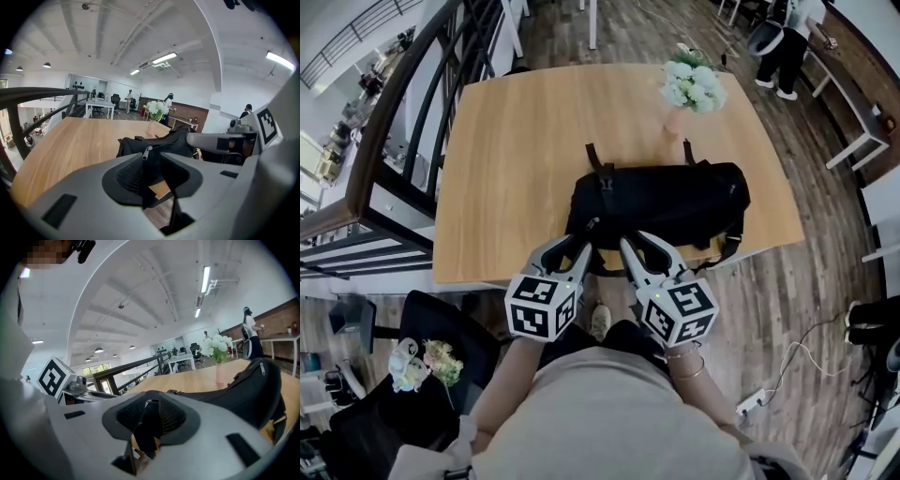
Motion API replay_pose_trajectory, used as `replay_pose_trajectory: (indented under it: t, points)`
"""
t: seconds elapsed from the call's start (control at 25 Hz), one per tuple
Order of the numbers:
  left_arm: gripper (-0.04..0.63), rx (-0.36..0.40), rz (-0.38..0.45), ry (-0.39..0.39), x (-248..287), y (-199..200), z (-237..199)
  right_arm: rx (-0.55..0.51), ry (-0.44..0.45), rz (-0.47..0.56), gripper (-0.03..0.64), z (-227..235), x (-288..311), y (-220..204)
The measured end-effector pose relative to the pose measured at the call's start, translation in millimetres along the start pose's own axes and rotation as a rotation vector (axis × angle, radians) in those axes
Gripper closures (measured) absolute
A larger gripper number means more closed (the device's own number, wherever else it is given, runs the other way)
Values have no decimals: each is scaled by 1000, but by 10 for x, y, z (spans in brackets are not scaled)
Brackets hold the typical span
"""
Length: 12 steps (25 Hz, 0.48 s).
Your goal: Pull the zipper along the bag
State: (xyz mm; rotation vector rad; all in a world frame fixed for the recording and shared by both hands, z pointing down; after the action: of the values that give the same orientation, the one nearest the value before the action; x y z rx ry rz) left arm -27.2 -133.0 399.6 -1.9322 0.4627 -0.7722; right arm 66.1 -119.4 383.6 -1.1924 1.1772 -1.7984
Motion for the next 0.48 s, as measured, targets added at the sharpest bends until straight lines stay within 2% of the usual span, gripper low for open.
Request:
replay_pose_trajectory:
  t: [0.48]
  points:
    - [471,-64,19,74,44,27,-267,-27,67,-43,538,-18,143,-19]
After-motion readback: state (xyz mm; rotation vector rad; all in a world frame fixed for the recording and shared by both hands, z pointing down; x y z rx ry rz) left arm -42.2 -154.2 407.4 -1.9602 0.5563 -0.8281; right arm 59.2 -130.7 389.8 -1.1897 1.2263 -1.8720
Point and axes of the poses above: the fingertips, and each gripper's own axes: x forward along the fingers, z to its right, y out of its top, the point moved 1 cm from there along -x, backward along the fingers, and after that the axes turned 12 degrees about -y, right-handed, at the moved point
